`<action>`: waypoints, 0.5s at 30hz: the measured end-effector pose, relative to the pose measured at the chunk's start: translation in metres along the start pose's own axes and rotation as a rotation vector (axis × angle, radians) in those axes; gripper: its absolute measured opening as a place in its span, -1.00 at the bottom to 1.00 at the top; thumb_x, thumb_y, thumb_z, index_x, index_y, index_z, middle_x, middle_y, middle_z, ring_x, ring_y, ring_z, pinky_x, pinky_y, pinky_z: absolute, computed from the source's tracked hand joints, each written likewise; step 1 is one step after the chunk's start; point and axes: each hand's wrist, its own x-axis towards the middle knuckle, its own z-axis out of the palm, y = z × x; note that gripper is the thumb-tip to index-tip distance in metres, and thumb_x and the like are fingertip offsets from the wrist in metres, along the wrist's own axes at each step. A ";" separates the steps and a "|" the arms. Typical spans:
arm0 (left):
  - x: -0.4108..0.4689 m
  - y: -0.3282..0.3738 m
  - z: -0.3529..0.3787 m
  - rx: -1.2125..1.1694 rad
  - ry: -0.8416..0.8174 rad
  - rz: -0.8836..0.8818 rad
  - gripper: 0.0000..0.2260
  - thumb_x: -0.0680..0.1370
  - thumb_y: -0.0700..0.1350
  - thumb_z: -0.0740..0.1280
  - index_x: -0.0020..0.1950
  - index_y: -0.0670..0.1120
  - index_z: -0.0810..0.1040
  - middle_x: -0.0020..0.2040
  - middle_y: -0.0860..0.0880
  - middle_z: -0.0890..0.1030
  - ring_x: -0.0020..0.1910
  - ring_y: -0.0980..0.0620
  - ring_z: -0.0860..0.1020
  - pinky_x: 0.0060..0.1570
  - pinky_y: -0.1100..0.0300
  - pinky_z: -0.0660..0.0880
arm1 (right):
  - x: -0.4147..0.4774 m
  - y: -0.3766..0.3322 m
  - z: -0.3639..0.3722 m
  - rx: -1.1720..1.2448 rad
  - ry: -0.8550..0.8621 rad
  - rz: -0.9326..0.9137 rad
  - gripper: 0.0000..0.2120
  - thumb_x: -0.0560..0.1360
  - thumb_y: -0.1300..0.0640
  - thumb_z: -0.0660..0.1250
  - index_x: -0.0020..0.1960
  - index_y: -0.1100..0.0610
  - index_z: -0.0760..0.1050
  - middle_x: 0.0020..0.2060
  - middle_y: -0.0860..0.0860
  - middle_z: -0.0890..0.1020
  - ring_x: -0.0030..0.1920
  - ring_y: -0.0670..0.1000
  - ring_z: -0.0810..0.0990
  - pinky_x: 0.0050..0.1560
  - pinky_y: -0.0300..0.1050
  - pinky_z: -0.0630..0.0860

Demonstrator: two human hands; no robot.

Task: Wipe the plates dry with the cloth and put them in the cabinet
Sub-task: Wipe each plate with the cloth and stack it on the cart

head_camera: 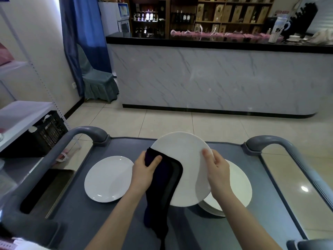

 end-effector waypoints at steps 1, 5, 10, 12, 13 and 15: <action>0.001 0.000 -0.002 0.003 -0.040 0.009 -0.88 0.56 -0.04 0.40 0.08 0.10 0.59 -0.03 0.17 0.69 -0.03 0.19 0.64 -0.03 0.23 0.56 | 0.002 -0.001 -0.003 -0.057 -0.049 -0.030 -0.75 0.62 -0.06 0.27 -0.21 -0.08 0.58 -0.38 -0.20 0.56 -0.38 -0.24 0.45 -0.26 -0.18 0.35; 0.010 0.013 -0.008 0.115 -0.165 0.098 -0.90 0.56 -0.05 0.40 0.04 0.13 0.58 -0.06 0.23 0.68 -0.08 0.26 0.62 -0.14 0.42 0.50 | 0.019 -0.017 -0.015 -0.210 -0.206 -0.179 -0.75 0.62 -0.06 0.28 -0.22 -0.04 0.52 -0.38 -0.17 0.55 -0.35 -0.20 0.46 -0.31 -0.34 0.35; 0.024 0.034 0.000 0.367 -0.369 0.210 -0.89 0.52 -0.03 0.44 -0.15 0.09 0.53 -0.25 0.23 0.60 -0.24 0.25 0.54 -0.24 0.42 0.40 | 0.028 -0.028 -0.007 -0.531 -0.482 -0.298 -0.75 0.62 -0.11 0.26 -0.14 -0.01 0.54 -0.26 -0.06 0.61 -0.20 -0.09 0.54 -0.19 -0.20 0.42; 0.022 0.034 0.006 0.415 -0.410 0.237 -0.85 0.51 -0.01 0.45 -0.19 0.13 0.50 -0.28 0.24 0.57 -0.26 0.25 0.51 -0.24 0.41 0.38 | 0.027 -0.029 -0.004 -0.573 -0.529 -0.314 -0.74 0.62 -0.11 0.26 -0.13 0.02 0.56 -0.24 -0.05 0.62 -0.16 -0.07 0.55 -0.13 -0.15 0.44; 0.021 0.033 0.007 0.398 -0.387 0.233 -0.86 0.51 0.00 0.45 -0.18 0.15 0.51 -0.27 0.24 0.59 -0.24 0.25 0.53 -0.24 0.42 0.38 | 0.026 -0.029 -0.005 -0.536 -0.515 -0.311 -0.76 0.61 -0.09 0.27 -0.14 -0.01 0.58 -0.24 -0.09 0.63 -0.16 -0.10 0.56 -0.14 -0.21 0.43; 0.018 0.030 0.005 0.318 -0.274 0.194 -0.92 0.50 0.01 0.45 -0.12 0.14 0.56 -0.21 0.22 0.63 -0.20 0.27 0.57 -0.20 0.43 0.43 | 0.023 -0.028 -0.010 -0.401 -0.418 -0.276 -0.80 0.61 -0.06 0.30 -0.12 -0.03 0.61 -0.22 -0.12 0.65 -0.16 -0.11 0.57 -0.17 -0.28 0.42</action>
